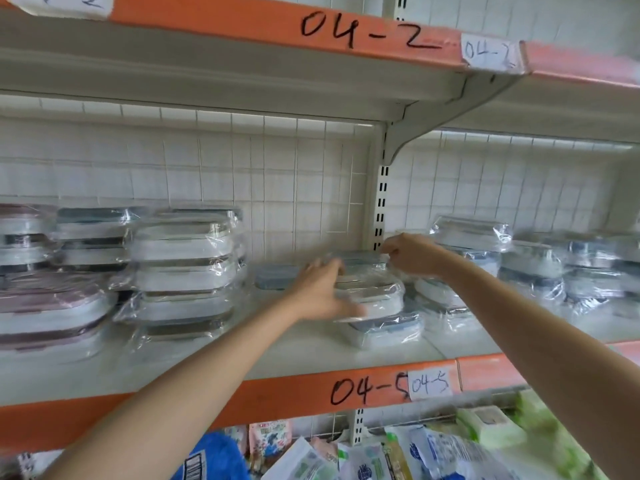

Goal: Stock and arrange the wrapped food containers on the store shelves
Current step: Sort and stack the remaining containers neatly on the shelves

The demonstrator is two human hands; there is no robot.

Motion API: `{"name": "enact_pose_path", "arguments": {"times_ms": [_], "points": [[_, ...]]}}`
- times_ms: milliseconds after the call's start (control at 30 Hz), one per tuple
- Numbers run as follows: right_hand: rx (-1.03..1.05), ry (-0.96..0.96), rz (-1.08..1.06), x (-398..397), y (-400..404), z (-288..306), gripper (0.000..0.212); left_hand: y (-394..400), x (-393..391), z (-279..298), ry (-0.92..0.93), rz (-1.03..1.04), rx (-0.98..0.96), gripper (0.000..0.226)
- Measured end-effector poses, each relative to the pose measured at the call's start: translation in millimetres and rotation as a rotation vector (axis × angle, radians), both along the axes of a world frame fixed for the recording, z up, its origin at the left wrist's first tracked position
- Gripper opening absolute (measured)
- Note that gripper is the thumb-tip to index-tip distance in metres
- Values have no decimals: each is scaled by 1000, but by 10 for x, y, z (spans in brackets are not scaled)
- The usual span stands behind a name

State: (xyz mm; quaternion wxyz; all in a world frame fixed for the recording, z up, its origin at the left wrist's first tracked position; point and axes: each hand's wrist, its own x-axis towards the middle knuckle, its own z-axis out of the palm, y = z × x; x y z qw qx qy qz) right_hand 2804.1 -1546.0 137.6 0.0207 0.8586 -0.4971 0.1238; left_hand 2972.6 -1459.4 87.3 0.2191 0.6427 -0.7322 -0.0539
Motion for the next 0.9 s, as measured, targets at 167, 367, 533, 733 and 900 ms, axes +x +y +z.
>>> {"name": "enact_pose_path", "arguments": {"times_ms": [167,367,533,733,900], "points": [[32,-13,36,139,-257,-150,47,531,583,13,-112,80,-58,72],[-19,249,-15,335,-511,-391,85,740,758,-71,-428,81,104,75],[-249,283,-7,373,-525,-409,60,593,704,-98,-583,28,105,74],[-541,184,137,653,-372,-410,49,511,717,-137,-384,-50,103,73],[-463,116,317,1226,-332,-458,54,588,836,-183,-289,-52,83,73]]}}
